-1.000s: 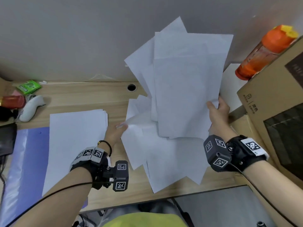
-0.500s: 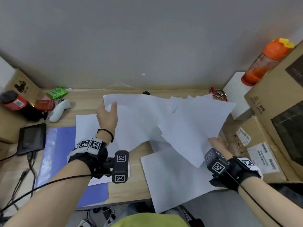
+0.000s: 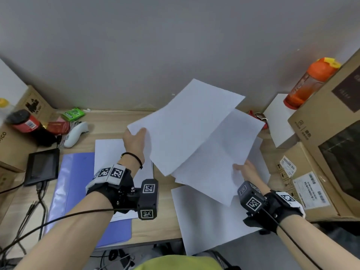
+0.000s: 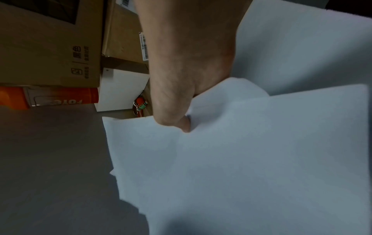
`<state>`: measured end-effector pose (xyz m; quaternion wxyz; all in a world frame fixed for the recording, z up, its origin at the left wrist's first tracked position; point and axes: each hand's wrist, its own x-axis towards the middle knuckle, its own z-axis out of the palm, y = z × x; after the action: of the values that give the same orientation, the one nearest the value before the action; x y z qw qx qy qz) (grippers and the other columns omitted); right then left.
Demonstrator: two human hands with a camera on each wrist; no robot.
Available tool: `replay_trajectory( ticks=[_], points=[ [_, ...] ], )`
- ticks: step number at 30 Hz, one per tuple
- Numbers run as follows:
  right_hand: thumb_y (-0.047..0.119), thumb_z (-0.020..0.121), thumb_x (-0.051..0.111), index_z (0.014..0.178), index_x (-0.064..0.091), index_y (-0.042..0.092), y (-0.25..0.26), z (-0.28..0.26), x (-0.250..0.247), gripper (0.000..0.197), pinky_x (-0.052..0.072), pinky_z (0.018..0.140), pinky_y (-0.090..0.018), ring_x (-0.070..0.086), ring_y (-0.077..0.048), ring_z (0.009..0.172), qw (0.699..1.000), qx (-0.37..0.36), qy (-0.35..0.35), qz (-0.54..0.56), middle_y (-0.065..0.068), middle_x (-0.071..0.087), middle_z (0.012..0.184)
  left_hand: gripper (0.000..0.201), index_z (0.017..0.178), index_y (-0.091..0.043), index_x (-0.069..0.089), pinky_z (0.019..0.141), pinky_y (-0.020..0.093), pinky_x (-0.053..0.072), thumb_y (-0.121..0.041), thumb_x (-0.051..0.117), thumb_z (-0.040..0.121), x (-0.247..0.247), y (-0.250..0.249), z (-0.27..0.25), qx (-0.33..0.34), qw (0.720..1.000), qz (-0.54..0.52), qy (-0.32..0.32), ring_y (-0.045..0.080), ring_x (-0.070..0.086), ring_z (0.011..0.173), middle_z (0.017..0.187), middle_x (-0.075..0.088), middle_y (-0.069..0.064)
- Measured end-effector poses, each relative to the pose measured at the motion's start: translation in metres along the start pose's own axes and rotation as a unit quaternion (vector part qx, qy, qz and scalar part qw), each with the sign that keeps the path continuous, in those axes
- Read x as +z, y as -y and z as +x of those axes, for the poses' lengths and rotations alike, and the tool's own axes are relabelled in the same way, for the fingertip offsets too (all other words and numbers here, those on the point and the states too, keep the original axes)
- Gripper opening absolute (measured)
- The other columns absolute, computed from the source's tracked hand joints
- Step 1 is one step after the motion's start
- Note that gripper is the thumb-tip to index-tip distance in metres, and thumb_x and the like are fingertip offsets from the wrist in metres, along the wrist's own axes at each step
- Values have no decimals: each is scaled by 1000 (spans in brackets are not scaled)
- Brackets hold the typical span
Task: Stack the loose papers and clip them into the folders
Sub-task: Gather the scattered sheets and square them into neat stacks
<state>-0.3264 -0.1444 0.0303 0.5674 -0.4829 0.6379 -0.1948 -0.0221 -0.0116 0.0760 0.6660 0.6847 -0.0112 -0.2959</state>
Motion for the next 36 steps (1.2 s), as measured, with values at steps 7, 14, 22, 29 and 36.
replay_trajectory(
  ticks=[7, 14, 22, 29, 36],
  points=[
    [-5, 87, 54, 128, 50, 2, 22, 8, 16, 41, 49, 81, -37, 59, -32, 109, 994, 3, 91, 64, -15, 61, 123, 14, 94, -10, 50, 81, 36, 45, -10, 62, 86, 0, 30, -3, -105, 953, 189, 211, 24, 52, 89, 100, 56, 9],
    [-14, 85, 47, 124, 53, 7, 17, 4, 20, 44, 42, 103, -41, 54, -26, 116, 987, -22, 157, 19, -10, 60, 124, 21, 105, -28, 61, 77, 26, 53, -32, 69, 86, 1, 25, -11, -123, 917, 218, 311, 8, 69, 92, 101, 72, -11],
    [-4, 94, 44, 118, 57, 11, -16, 13, 12, 32, 50, 60, -26, 59, -20, 79, 977, 97, 173, 74, -7, 64, 101, 44, 128, -11, 56, 77, 28, 54, -11, 70, 86, 23, 50, -11, -74, 931, 232, 271, 22, 65, 103, 118, 66, 4],
    [3, 94, 47, 136, 48, 12, -81, 27, -48, 42, 41, 87, -30, 48, -20, 110, 992, 121, -20, -5, -10, 46, 135, 37, 124, -10, 58, 86, 39, 53, -23, 65, 90, 23, 78, 0, -108, 908, 297, 277, 27, 65, 101, 118, 66, 10],
    [-4, 83, 63, 139, 39, 6, -103, 36, -49, 61, 38, 99, -33, 42, -29, 130, 981, 164, -26, -99, -17, 35, 147, 36, 126, -18, 46, 96, 39, 47, -33, 56, 95, 25, 87, 1, -97, 876, 372, 293, 28, 59, 110, 121, 60, 7]
  ],
)
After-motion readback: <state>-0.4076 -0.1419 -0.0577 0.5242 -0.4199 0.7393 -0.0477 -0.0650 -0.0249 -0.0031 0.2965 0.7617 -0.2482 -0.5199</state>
